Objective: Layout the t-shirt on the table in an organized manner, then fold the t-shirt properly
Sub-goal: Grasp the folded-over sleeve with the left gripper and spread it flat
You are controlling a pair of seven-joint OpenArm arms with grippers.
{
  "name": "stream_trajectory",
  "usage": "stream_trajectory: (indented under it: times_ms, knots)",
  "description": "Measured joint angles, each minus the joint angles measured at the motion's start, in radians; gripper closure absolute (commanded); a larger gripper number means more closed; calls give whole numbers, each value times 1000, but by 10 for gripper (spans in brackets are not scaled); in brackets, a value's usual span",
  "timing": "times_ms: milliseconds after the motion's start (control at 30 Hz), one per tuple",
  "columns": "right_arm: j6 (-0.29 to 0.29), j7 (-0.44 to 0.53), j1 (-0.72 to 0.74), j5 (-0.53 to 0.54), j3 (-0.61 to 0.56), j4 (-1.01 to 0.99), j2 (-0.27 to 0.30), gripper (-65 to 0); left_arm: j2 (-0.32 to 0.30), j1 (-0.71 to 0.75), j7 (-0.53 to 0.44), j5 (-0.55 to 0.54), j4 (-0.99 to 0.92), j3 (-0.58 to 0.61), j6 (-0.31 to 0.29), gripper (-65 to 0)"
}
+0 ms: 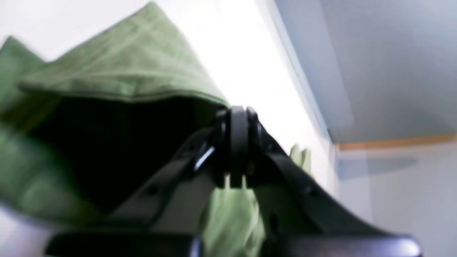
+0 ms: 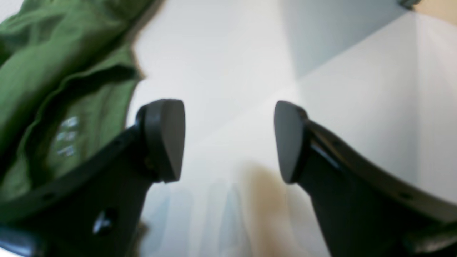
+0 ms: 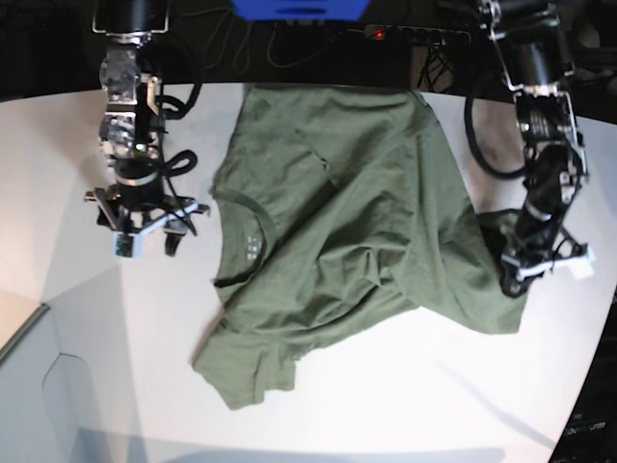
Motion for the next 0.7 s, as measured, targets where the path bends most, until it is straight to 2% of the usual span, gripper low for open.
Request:
stream_trajectory:
  times_ms: [100,333,467,700]
  knots:
    - [0,7,-10,1,-47,6,-5,-376,0,110,6,-2,107,-1,-2,0]
    - [1,-2,-81,0,-187,79,5,-377,28,315,-5,-2,303,-121,-2,0]
    - [1,2,-122,0,-278,96,0,-377,55,385,8,-2,334,-149,-3,0]
    - [1,6,-185,0,-322,79,3,-376,84,450,9,-3,349,-208,-5,0]
